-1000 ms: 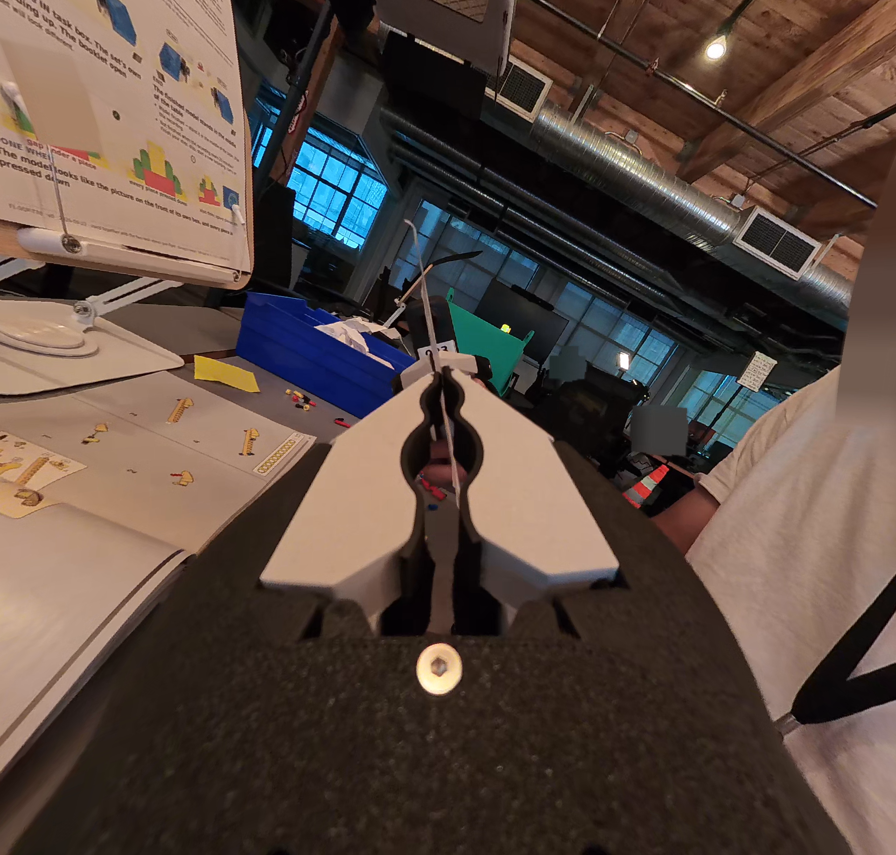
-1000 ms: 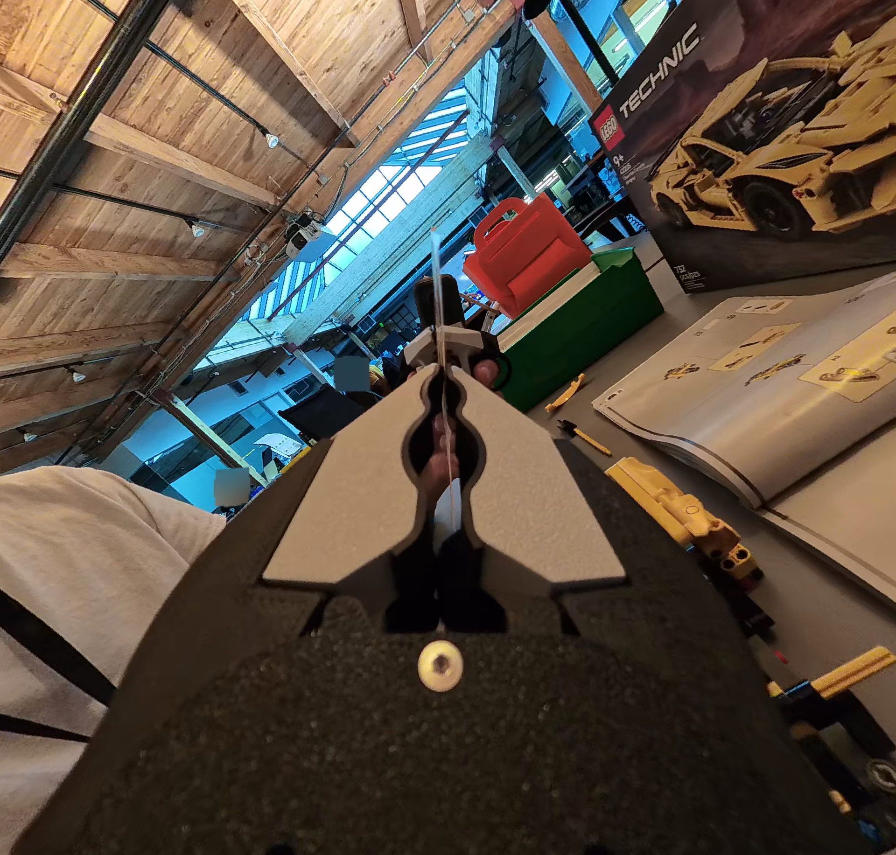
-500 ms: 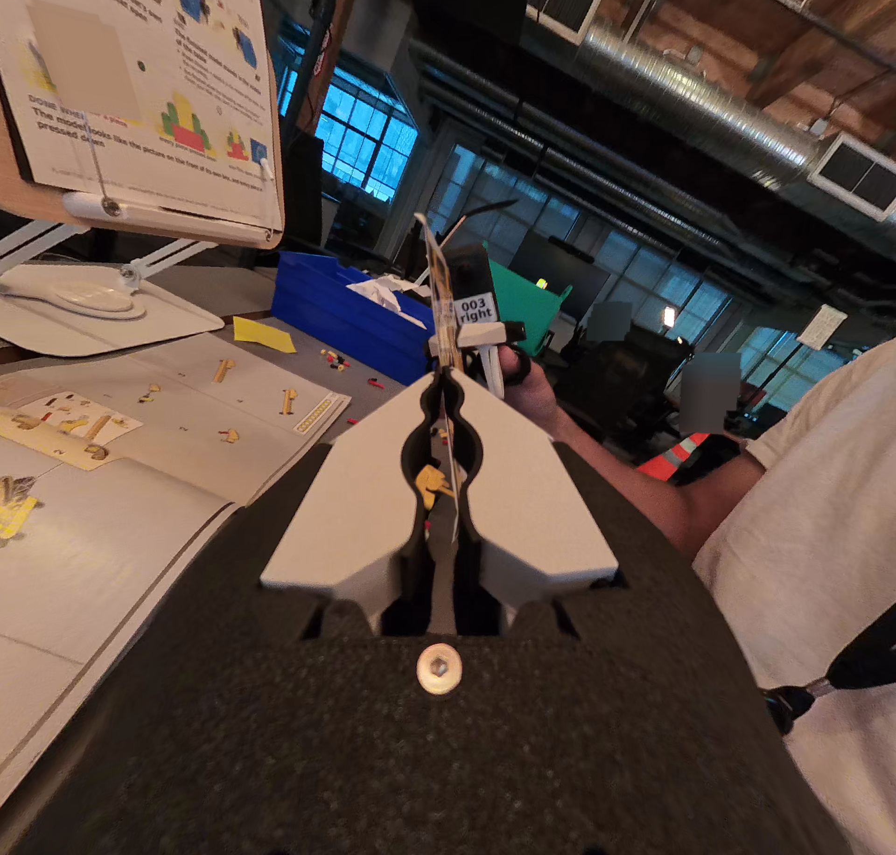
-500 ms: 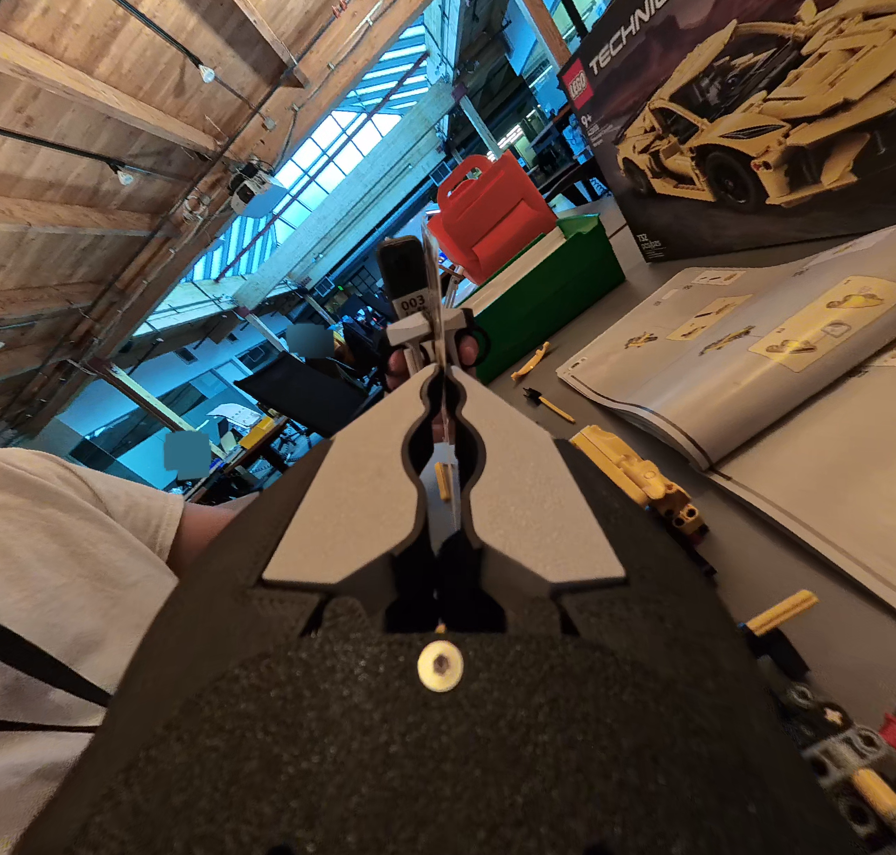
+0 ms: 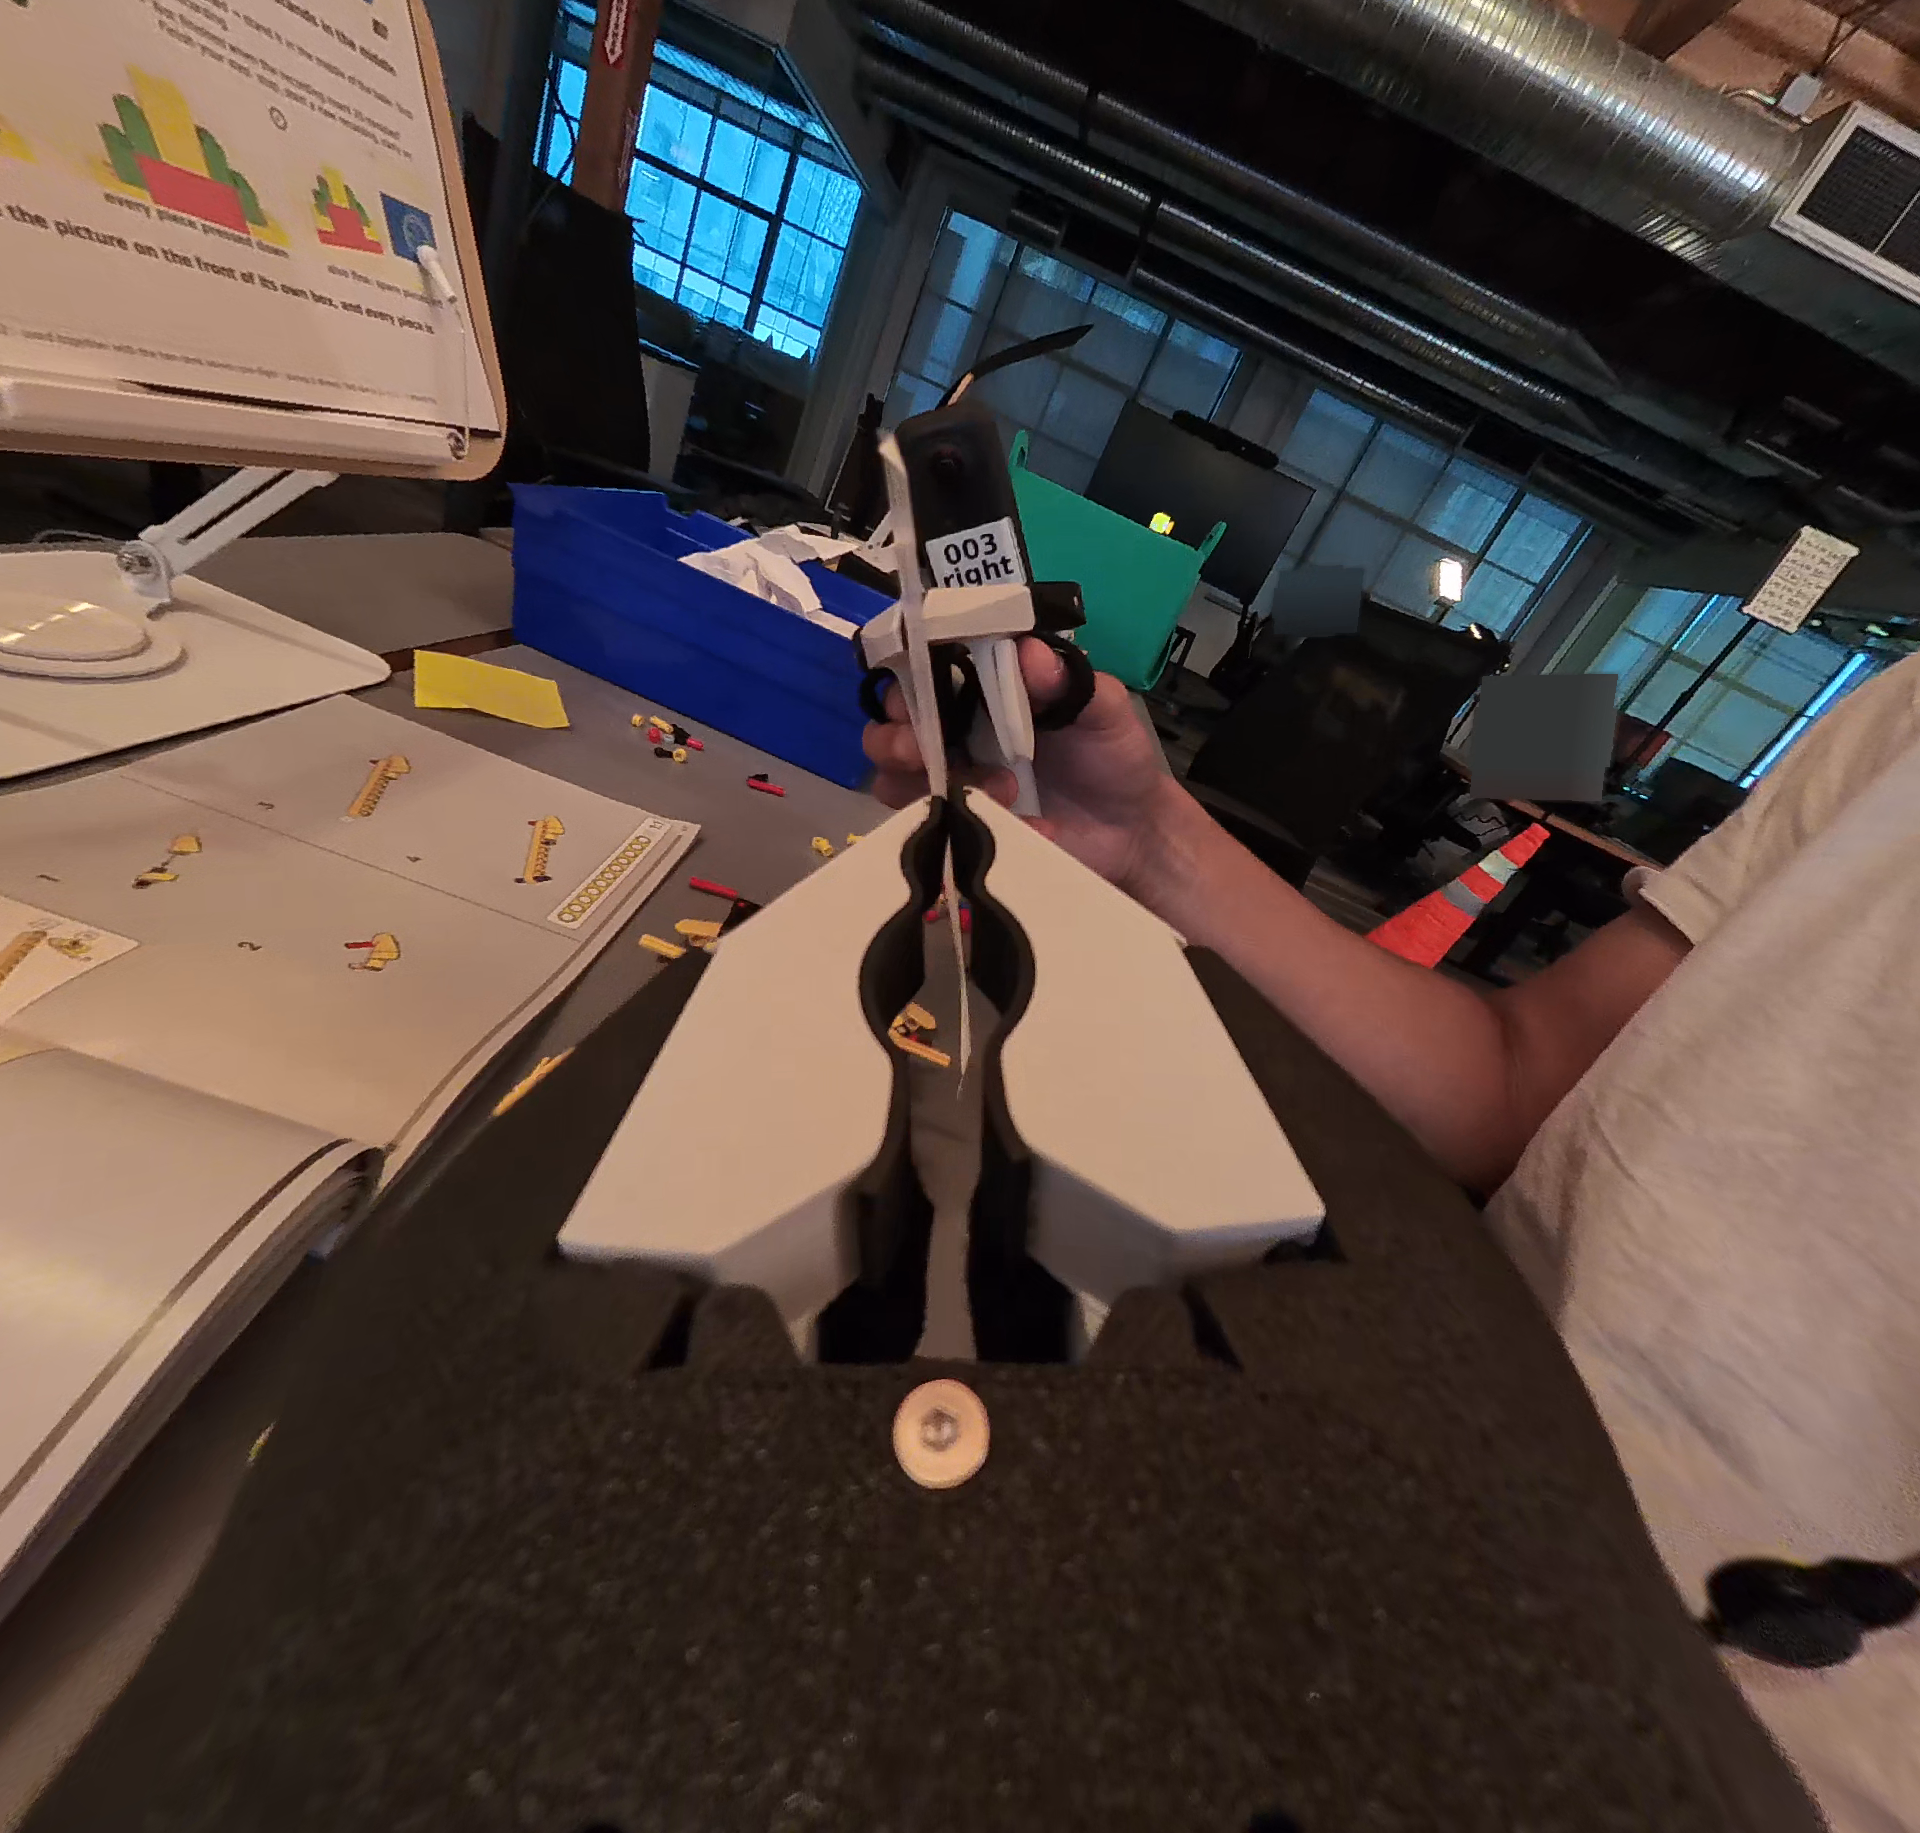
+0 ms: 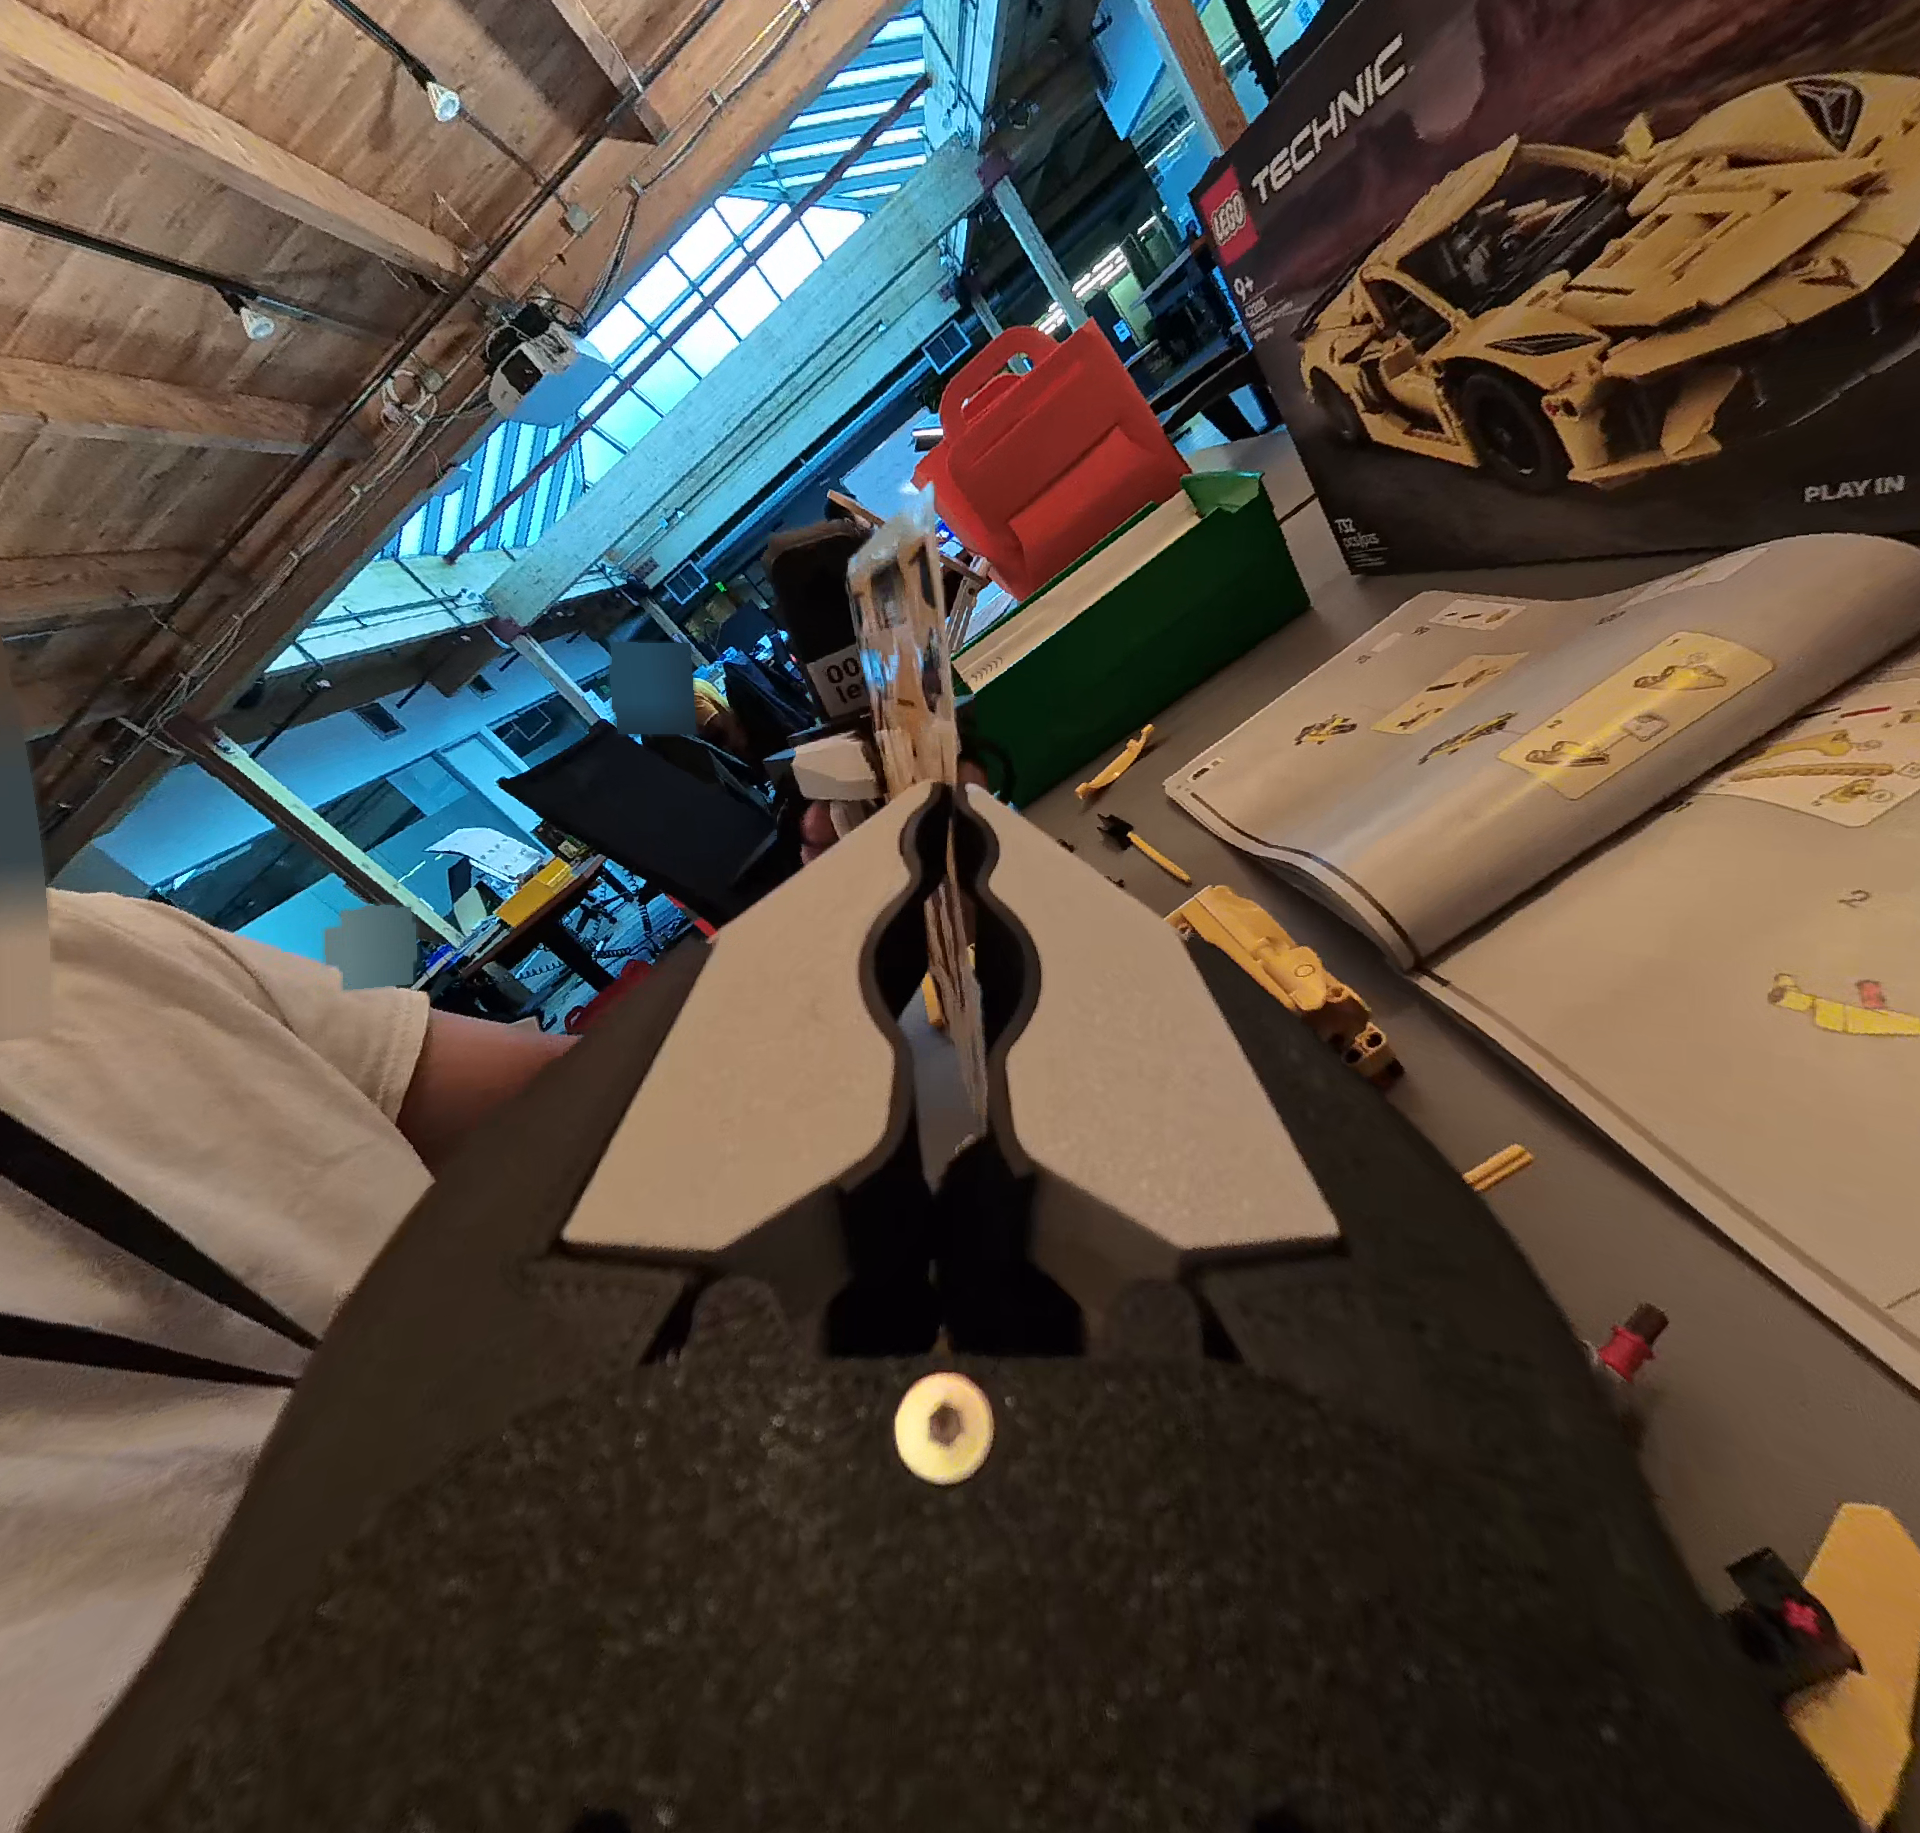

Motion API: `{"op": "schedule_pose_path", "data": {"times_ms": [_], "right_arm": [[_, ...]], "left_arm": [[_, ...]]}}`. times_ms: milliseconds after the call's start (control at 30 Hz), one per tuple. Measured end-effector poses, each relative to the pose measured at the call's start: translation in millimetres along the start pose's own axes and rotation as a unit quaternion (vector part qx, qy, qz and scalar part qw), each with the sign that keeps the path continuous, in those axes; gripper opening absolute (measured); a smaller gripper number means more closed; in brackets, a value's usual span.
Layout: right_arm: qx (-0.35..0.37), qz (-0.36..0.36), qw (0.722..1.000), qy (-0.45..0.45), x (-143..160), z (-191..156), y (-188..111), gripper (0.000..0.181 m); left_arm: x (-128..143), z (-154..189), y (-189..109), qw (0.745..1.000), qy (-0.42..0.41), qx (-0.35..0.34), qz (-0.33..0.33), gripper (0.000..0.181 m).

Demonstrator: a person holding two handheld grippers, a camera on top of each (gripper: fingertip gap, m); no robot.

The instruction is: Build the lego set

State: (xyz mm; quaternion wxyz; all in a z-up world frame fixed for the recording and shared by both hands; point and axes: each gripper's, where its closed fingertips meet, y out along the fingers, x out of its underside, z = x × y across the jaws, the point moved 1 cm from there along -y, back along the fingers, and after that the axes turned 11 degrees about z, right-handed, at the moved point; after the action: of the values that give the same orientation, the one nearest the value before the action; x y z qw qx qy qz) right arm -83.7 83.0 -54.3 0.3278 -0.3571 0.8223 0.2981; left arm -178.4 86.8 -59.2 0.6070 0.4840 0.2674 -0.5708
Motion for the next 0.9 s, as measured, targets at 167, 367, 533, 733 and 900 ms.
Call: {"op": "schedule_pose_path", "data": {"times_ms": [167, 367, 533, 733, 900], "right_arm": [[-0.006, 0.008, 1.000, 0.000, -4, -2, -2, 0.000], [-0.008, 0.012, 1.000, 0.006, -4, -3, -1, 0.000], [-0.011, 0.014, 1.000, 0.010, -4, -4, 0, 0.000], [-0.010, 0.012, 1.000, 0.015, -2, -3, 2, 0.000], [-0.009, 0.011, 1.000, 0.022, 0, -2, 3, 0.000]], "left_arm": [[1, 1, 3, 1.000, -0.001, -0.003, 0.001, 0.000], [0, -2, 2, 1.000, 0.001, -0.010, 0.006, 0.000], [0, -6, 1, 1.000, -0.005, -0.019, 0.009, 0.000], [-3, -10, -1, 0.999, -0.016, -0.027, 0.017, 0.000], [-7, -12, -3, 0.999, -0.028, -0.029, 0.030, 0.000]]}}
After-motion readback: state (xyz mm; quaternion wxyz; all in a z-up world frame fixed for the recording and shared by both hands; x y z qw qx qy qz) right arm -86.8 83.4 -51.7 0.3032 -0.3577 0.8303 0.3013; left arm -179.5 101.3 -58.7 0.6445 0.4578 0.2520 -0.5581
